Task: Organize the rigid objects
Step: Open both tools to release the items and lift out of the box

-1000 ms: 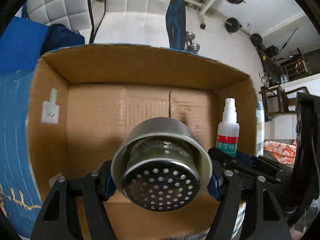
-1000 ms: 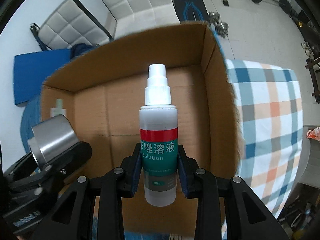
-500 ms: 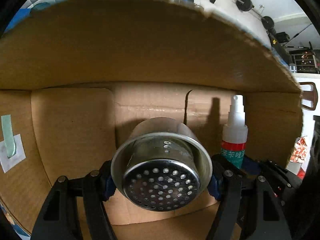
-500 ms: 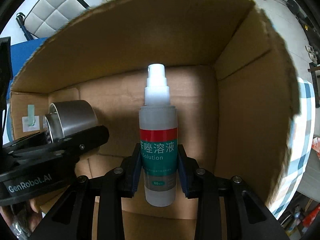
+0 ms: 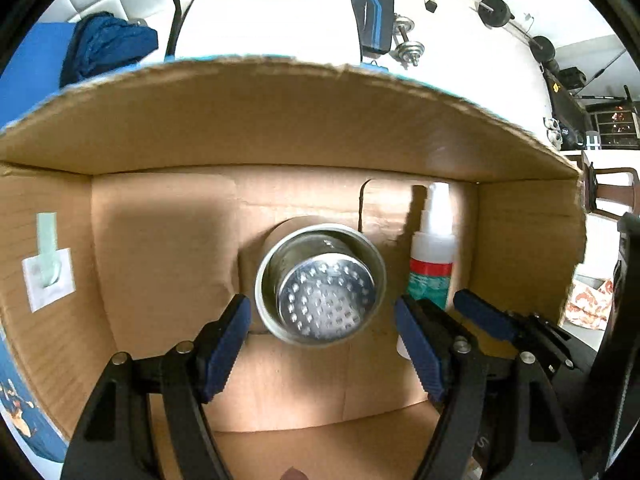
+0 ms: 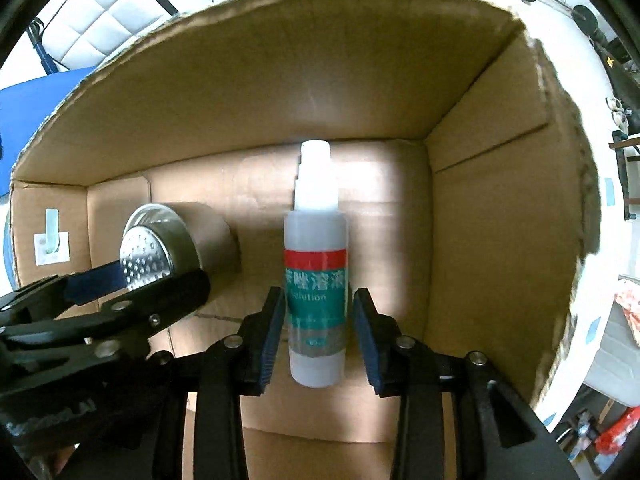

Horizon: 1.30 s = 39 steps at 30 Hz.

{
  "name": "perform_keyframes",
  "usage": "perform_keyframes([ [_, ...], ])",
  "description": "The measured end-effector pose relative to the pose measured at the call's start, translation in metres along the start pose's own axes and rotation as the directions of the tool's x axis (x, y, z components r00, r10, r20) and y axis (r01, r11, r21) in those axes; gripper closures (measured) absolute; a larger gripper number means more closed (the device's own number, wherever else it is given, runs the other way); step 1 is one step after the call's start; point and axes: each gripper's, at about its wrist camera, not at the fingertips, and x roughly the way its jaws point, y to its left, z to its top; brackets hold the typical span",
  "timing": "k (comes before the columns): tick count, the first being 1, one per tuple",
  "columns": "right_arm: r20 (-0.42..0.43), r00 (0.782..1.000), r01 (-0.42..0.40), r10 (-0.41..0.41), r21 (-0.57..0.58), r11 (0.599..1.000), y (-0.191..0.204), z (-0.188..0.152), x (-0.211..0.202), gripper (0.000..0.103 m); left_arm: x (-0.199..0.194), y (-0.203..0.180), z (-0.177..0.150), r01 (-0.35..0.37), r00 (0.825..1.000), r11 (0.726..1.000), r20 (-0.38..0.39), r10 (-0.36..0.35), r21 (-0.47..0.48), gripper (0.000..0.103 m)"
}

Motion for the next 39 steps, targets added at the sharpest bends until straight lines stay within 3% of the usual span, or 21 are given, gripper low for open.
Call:
perform_keyframes([
  [8,0.033,0.999,0.002,-0.002,-0.004,1.000,0.006,-0.035,-0.024,0.050,-0.039,0.003,-0.042,-0.038,0.995,0.999,0.090,0.040,-0.023,0.027],
  [10,0.048,0.999,0.012,-0.012,-0.002,1.000,0.007,-0.046,-0.031,0.047,-0.053,0.007,-0.058,-0.059,0.989,0.998,0.131,0.063,-0.038,0.015],
  [13,0.073,0.997,0.011,-0.011,-0.001,1.000,0.008,-0.063,-0.042,0.031,-0.075,0.019,-0.072,-0.106,0.974,0.993,0.198,0.115,-0.054,0.003],
  [15,0.101,0.995,0.020,-0.021,0.005,1.000,0.013,-0.079,-0.052,0.005,-0.076,0.033,-0.086,-0.151,0.960,0.986,0.229,0.162,-0.066,0.002],
  [16,0.116,0.993,0.028,-0.028,0.001,1.000,0.016,-0.086,-0.056,0.000,-0.082,0.030,-0.097,-0.164,0.952,0.984,0.250,0.175,-0.065,0.002],
  [19,0.169,0.984,0.062,-0.061,-0.003,0.998,0.021,-0.111,-0.073,0.000,-0.099,0.031,-0.120,-0.163,0.927,0.984,0.330,0.177,-0.069,0.002],
  [23,0.225,0.971,0.077,-0.075,-0.002,0.997,0.009,-0.128,-0.104,0.000,-0.107,0.036,-0.142,-0.164,0.915,0.984,0.365,0.175,-0.062,0.002],
  [27,0.283,0.955,0.099,-0.092,-0.010,0.995,0.013,-0.144,-0.125,0.000,-0.120,0.028,-0.163,-0.209,0.881,0.977,0.424,0.208,-0.045,0.002],
  [30,0.311,0.946,0.099,-0.090,-0.015,0.995,0.016,-0.163,-0.144,0.000,-0.127,0.027,-0.173,-0.203,0.871,0.979,0.450,0.198,-0.037,0.002],
  [35,0.350,0.934,0.086,-0.072,-0.025,0.996,0.020,-0.196,-0.169,0.000,-0.144,0.015,-0.201,-0.224,0.833,0.975,0.515,0.200,-0.017,0.002],
  [39,0.371,0.927,0.069,-0.054,-0.028,0.997,0.020,-0.216,-0.186,0.000,-0.160,0.008,-0.222,-0.210,0.823,0.978,0.539,0.179,-0.004,0.002],
])
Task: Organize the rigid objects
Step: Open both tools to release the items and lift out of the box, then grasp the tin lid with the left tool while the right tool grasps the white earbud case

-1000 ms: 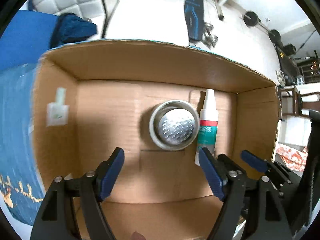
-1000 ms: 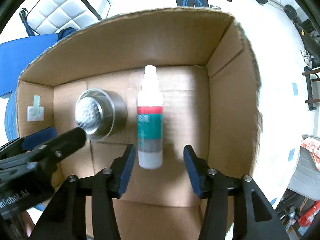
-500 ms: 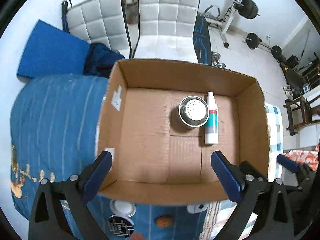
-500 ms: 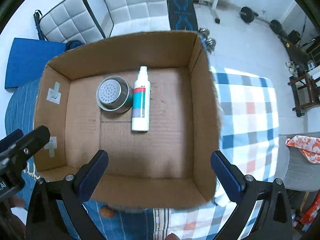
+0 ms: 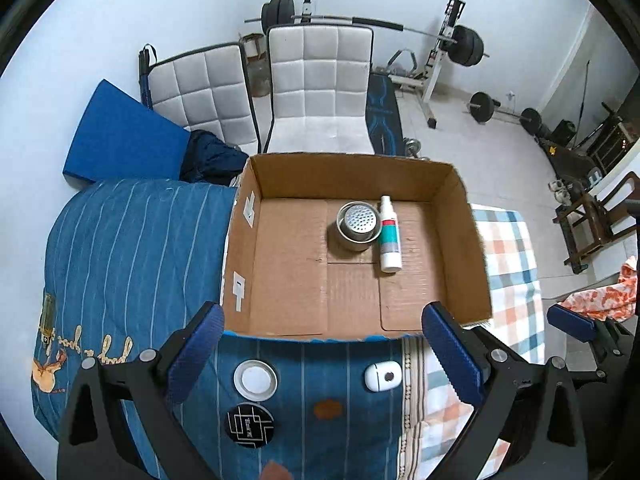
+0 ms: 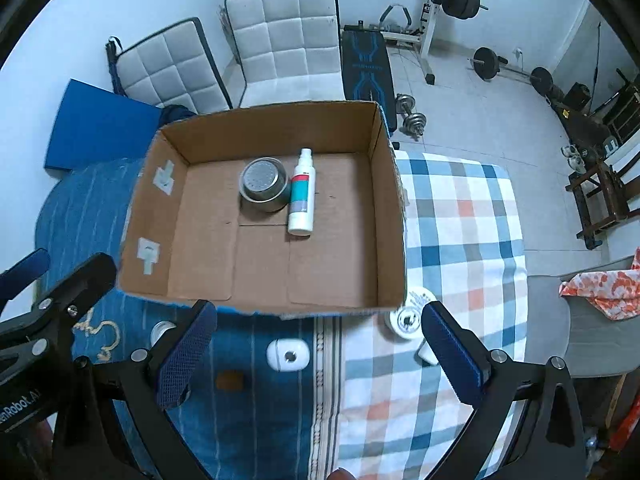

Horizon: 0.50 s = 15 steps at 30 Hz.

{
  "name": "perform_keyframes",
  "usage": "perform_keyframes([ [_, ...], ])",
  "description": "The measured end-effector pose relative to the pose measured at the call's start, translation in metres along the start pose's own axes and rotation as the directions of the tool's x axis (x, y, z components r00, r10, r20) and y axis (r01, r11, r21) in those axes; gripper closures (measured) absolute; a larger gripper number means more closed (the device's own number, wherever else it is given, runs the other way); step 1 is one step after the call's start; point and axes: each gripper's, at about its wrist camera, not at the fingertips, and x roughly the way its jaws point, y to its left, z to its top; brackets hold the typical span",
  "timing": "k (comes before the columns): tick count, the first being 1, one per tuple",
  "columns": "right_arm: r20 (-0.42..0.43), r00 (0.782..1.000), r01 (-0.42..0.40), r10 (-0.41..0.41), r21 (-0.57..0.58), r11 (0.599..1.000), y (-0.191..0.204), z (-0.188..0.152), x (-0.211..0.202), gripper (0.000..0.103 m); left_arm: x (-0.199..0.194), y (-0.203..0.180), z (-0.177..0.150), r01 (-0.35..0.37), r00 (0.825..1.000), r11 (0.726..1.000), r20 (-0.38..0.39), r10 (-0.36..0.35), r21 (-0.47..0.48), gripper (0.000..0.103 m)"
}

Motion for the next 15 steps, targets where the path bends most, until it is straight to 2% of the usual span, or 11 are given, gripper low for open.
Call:
perform_keyframes([
  [5,0.026,0.999,-0.018,0.019,-0.006,1.000,-0.001,-0.016,-0.026,0.000,-0.027,-0.001,-0.012,-0.006,0.999,1.000,0.035,0.006,0.010,0.002],
  [8,0.009,1.000,-0.019,0.019,-0.008,1.000,-0.002,-0.029,-0.029,0.000,-0.035,0.005,-0.022,-0.012,0.999,1.000,0.041,0.011,0.008,0.002],
  [12,-0.066,0.997,-0.036,0.035,-0.007,0.999,-0.002,-0.051,-0.005,0.000,-0.031,0.028,-0.045,-0.055,0.998,0.998,0.016,0.055,-0.005,0.002],
  [15,-0.128,0.991,-0.036,0.036,-0.002,0.999,-0.001,-0.069,0.026,0.000,-0.008,0.055,-0.068,-0.108,0.992,0.993,-0.064,0.106,-0.036,0.002],
])
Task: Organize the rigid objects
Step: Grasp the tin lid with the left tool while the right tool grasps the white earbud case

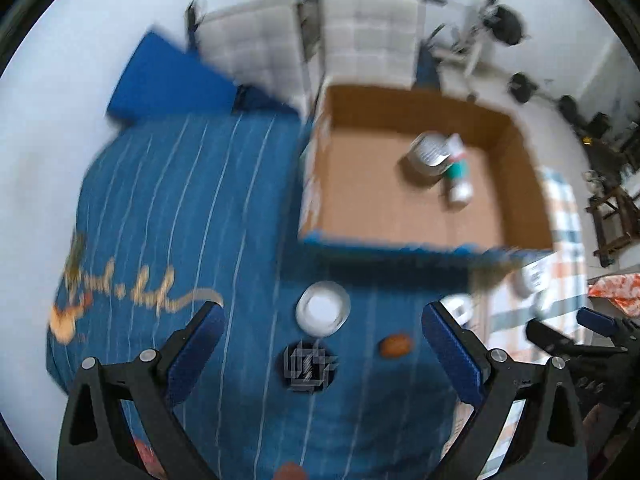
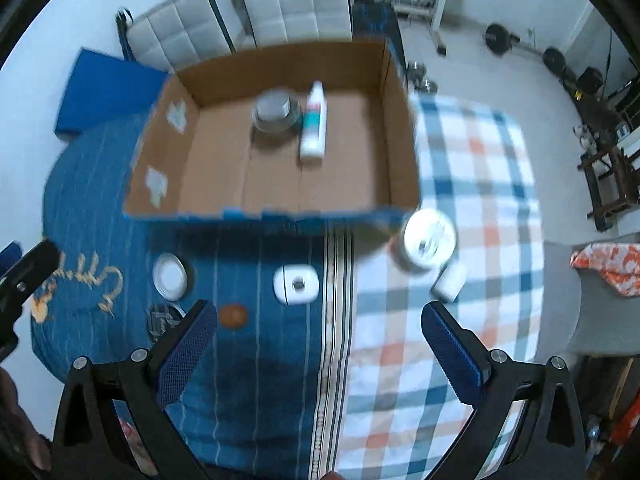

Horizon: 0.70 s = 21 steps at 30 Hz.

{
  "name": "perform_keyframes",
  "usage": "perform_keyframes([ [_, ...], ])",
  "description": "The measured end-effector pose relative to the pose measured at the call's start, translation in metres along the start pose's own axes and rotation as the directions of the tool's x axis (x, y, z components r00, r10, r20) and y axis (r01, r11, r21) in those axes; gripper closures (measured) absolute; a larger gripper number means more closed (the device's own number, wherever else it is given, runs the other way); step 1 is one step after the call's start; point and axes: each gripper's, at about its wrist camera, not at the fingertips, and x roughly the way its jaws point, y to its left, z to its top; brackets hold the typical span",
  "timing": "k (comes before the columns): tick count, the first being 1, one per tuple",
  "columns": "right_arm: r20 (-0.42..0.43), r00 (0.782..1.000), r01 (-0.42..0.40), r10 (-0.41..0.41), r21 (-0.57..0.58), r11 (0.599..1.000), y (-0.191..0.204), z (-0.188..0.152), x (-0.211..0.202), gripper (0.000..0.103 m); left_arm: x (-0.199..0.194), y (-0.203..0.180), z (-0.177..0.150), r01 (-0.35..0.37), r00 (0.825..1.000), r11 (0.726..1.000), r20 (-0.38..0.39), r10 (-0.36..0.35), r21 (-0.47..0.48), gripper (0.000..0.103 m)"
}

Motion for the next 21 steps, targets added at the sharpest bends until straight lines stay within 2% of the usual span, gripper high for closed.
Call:
perform_keyframes([
  [2,-0.043,0.999,-0.023,0.024,0.015,1.000,0.000,-0.007,0.028,0.000,0.030,0.020,-0.014,-0.016,0.997,0.998,-0.078,0.012,-0.053,0.002],
  [5,-0.089,0.995,-0.048,0.052,0.048,0.998,0.000,-0.011,0.067,0.000,0.075,0.038,-0.028,-0.008,0.984,0.993,-0.177,-0.013,-0.115,0.002],
  [7,-0.114,0.992,-0.049,0.057,0.067,0.997,0.001,-0.011,0.086,0.000,0.109,0.042,-0.036,-0.012,0.970,0.992,-0.242,-0.019,-0.126,0.002],
  [11,-0.158,0.985,-0.051,0.068,0.111,0.993,0.005,-0.009,0.124,0.000,0.156,0.041,-0.043,-0.010,0.948,0.993,-0.317,-0.028,-0.117,0.002],
  [14,-0.186,0.980,-0.044,0.072,0.149,0.988,0.009,-0.008,0.148,0.001,0.190,0.037,-0.045,0.015,0.925,0.993,-0.376,-0.057,-0.114,0.002],
  [19,-0.220,0.973,-0.027,0.068,0.186,0.982,0.015,-0.008,0.178,0.013,0.224,0.026,-0.044,0.037,0.899,0.995,-0.432,-0.072,-0.088,0.002],
  [20,-0.228,0.972,-0.022,0.066,0.191,0.981,0.017,-0.009,0.185,0.018,0.230,0.022,-0.045,0.040,0.894,0.996,-0.444,-0.070,-0.076,0.003],
  [21,-0.229,0.971,-0.021,0.067,0.195,0.981,0.018,-0.009,0.188,0.024,0.235,0.020,-0.046,0.043,0.890,0.997,-0.451,-0.069,-0.068,0.009],
])
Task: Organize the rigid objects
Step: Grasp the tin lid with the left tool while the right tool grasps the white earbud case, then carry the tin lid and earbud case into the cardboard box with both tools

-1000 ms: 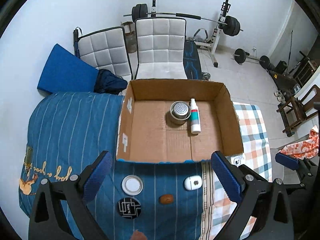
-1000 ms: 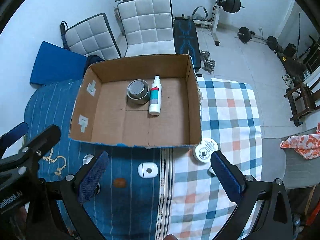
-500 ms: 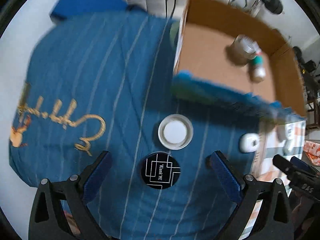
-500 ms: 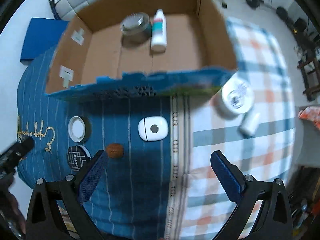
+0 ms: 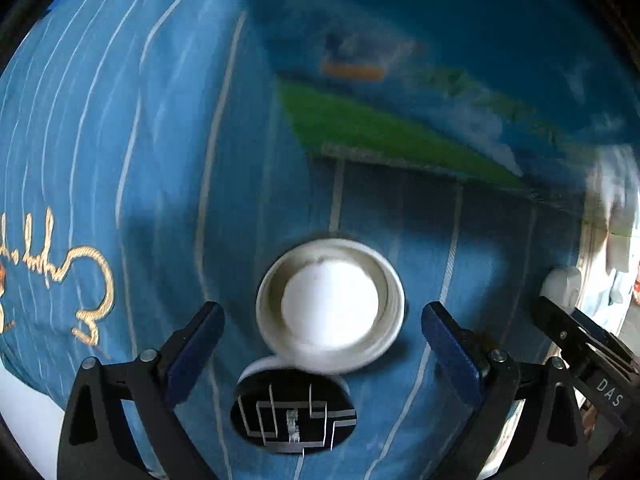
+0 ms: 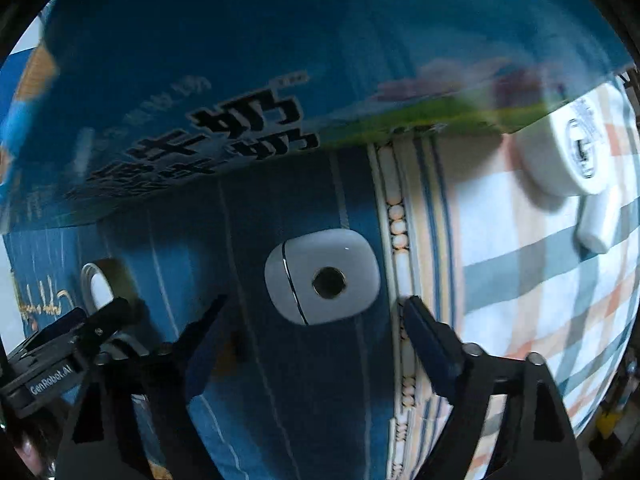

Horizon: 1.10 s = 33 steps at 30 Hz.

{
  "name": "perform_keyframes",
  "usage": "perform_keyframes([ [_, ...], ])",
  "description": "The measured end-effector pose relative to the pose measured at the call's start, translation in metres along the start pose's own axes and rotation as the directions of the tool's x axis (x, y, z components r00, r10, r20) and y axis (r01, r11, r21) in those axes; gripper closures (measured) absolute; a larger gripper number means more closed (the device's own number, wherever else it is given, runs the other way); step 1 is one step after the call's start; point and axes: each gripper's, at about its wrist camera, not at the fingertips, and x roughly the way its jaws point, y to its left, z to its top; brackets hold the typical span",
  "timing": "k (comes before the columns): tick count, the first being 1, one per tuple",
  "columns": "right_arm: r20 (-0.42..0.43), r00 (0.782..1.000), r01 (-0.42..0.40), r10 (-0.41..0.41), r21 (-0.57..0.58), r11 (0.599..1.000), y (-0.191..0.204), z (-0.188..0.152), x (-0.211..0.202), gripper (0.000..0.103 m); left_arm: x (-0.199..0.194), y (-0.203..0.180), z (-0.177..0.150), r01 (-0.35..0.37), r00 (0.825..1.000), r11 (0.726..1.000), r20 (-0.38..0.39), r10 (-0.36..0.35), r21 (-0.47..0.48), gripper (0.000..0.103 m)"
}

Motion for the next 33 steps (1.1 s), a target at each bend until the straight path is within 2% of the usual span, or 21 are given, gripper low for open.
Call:
perform_keyframes([
  [1,0.000,1.000,-0.001,0.001,0.004,1.000,0.001,0.000,0.003,0.028,0.004,-0.002,0.001,-0.001,1.000,1.000,0.002,0.001,0.007,0.019],
  [3,0.018,0.999,0.027,-0.027,0.008,1.000,0.002,-0.002,0.005,0.043,0.007,-0.003,0.002,-0.016,1.000,1.000,0.018,0.016,0.010,0.041],
  [7,0.005,1.000,0.031,-0.031,0.008,0.999,-0.002,-0.007,0.005,0.044,0.007,-0.006,-0.002,-0.012,1.000,1.000,0.026,0.012,0.005,0.041],
  [12,-0.026,0.998,0.052,-0.051,0.038,0.998,-0.031,-0.027,0.004,0.044,-0.003,-0.011,-0.017,-0.004,0.999,1.000,0.052,0.003,0.006,0.041],
  [18,-0.053,0.997,0.065,-0.063,0.045,0.997,-0.059,-0.056,0.006,0.044,-0.003,-0.039,-0.047,0.011,0.999,0.998,0.042,-0.014,0.065,0.041],
  [21,-0.058,0.996,0.075,-0.073,0.023,0.997,-0.057,-0.057,0.008,0.043,0.010,-0.048,-0.052,-0.002,1.000,0.997,0.015,0.001,0.079,0.040],
  [25,-0.073,0.993,0.096,-0.094,0.010,0.995,-0.058,-0.063,0.014,0.043,0.016,-0.055,-0.056,-0.019,1.000,0.996,0.019,0.018,0.089,0.041],
  [29,-0.061,0.991,0.117,-0.117,0.003,0.993,-0.043,-0.064,0.016,0.044,0.013,-0.059,-0.050,-0.019,1.000,0.996,0.026,0.017,0.083,0.041],
  [33,-0.063,0.991,0.113,-0.114,-0.019,0.993,-0.037,-0.065,0.013,0.045,-0.013,-0.067,-0.059,-0.019,0.998,0.997,0.064,0.014,0.073,0.041],
])
